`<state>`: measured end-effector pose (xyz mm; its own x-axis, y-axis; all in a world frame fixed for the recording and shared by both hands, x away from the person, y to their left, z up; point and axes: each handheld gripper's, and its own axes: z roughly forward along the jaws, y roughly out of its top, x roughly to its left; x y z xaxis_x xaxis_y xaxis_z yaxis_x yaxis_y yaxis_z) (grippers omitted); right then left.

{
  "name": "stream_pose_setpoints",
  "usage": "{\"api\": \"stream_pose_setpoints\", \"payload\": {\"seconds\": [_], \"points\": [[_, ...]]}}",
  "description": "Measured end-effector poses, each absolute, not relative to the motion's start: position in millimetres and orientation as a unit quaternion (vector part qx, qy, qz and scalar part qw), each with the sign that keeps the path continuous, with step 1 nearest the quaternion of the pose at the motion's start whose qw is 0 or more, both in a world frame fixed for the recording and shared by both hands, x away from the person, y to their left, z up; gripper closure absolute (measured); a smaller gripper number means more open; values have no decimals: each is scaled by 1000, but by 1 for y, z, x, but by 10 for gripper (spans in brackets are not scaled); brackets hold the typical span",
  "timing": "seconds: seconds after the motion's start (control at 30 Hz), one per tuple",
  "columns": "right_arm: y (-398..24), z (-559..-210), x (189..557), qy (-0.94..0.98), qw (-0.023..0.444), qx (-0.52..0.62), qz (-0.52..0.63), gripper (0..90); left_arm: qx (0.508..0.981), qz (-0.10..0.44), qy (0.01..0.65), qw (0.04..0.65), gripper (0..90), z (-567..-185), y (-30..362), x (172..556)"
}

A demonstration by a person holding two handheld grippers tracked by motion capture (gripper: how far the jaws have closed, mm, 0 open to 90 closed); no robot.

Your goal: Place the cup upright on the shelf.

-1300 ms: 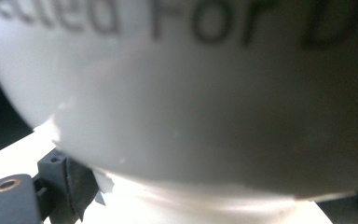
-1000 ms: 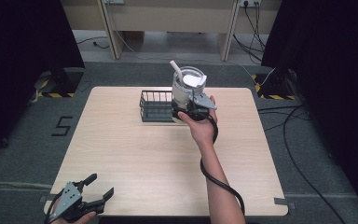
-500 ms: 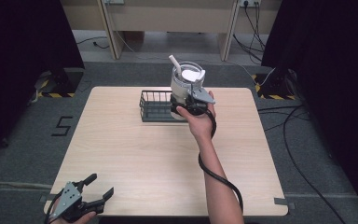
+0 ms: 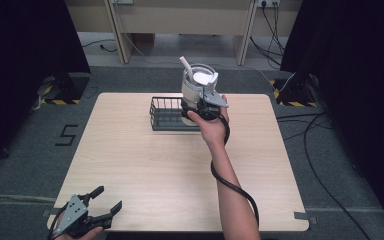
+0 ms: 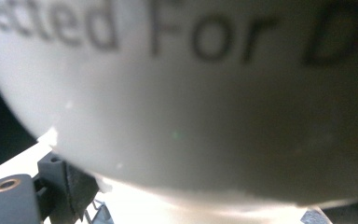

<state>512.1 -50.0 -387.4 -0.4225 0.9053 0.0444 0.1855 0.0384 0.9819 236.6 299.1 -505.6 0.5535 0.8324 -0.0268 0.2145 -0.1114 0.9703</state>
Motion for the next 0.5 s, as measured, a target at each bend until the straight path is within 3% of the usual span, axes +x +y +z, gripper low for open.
{"api": "stream_pose_setpoints", "payload": {"seconds": [0.5], "points": [[-44, -378, 531, 642, 332, 430, 540, 103, 687, 282, 381, 551, 168, -505, 300, 237]]}}
